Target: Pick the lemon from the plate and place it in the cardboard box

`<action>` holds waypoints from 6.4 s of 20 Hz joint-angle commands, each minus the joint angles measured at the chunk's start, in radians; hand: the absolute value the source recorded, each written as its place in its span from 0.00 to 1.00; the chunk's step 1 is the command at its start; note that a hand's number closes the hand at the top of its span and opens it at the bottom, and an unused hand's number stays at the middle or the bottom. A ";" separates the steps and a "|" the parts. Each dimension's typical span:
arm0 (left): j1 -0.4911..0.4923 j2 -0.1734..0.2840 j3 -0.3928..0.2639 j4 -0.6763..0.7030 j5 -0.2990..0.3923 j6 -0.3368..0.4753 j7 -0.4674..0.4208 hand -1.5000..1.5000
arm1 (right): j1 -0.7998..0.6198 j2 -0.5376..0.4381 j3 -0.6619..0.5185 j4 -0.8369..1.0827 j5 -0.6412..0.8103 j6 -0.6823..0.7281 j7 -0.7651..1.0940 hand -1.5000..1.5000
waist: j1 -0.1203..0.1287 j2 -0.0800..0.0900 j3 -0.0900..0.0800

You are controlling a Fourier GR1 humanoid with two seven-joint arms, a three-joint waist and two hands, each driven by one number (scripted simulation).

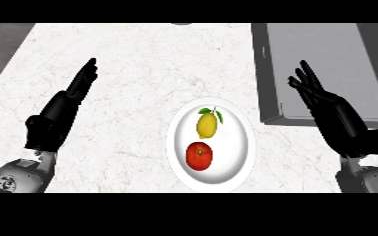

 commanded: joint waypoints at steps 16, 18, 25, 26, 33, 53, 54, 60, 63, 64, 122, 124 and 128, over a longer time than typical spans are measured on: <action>-0.009 0.013 0.021 0.083 0.010 -0.133 -0.227 0.50 | -0.021 -0.237 0.261 -0.411 1.029 -0.431 0.557 0.00 | -0.056 -0.011 0.014; -0.010 0.024 0.019 0.075 0.006 -0.149 -0.224 0.50 | -0.056 -0.234 0.329 -0.461 1.121 -0.356 0.686 0.00 | -0.049 -0.015 0.013; -0.040 -0.008 0.025 0.121 0.003 -0.157 -0.250 0.50 | -0.256 -0.153 0.493 -0.412 1.128 0.052 1.025 0.00 | -0.025 -0.007 0.014; -0.047 -0.028 -0.003 0.131 -0.014 -0.157 -0.257 0.50 | -0.297 -0.107 0.545 -0.368 1.144 0.088 1.059 0.00 | -0.015 -0.004 0.013; -0.095 -0.015 0.037 0.140 0.012 -0.184 -0.223 0.50 | -0.507 0.149 0.618 -0.173 1.080 0.338 1.302 0.00 | -0.013 -0.006 0.015; -0.105 -0.074 0.033 0.154 -0.025 -0.180 -0.205 0.50 | -0.649 0.395 0.661 0.280 1.066 0.250 1.450 0.00 | -0.029 -0.010 0.019; -0.070 -0.064 0.040 0.141 -0.043 -0.165 -0.225 0.50 | -0.643 0.395 0.632 0.251 1.081 0.283 1.447 0.00 | -0.035 -0.013 0.020; -0.104 -0.057 0.059 0.142 -0.031 -0.202 -0.200 0.50 | -0.667 0.395 0.651 0.353 1.071 0.239 1.427 0.00 | -0.030 -0.009 0.020; -0.088 -0.086 0.046 0.163 -0.068 -0.174 -0.236 0.50 | -0.683 0.395 0.660 0.358 1.043 0.273 1.452 0.00 | -0.032 -0.010 0.019; -0.031 -0.047 0.064 0.133 -0.037 -0.212 -0.238 0.50 | -0.658 0.395 0.669 0.353 1.063 0.274 1.460 0.00 | -0.027 -0.013 0.019; -0.001 -0.135 0.180 0.110 -0.142 -0.285 -0.219 0.50 | -0.459 -0.123 1.025 -0.173 1.330 -0.278 -0.015 1.00 | -0.088 -0.023 0.024; 0.032 -0.130 0.199 0.116 -0.131 -0.286 -0.248 0.50 | -0.420 -0.252 0.959 -0.295 1.268 -0.313 -0.078 1.00 | -0.086 -0.019 0.023; -0.006 -0.120 0.214 0.104 -0.122 -0.295 -0.215 0.50 | -0.324 -0.411 0.735 -0.437 1.095 -0.383 -0.074 1.00 | -0.093 -0.014 0.023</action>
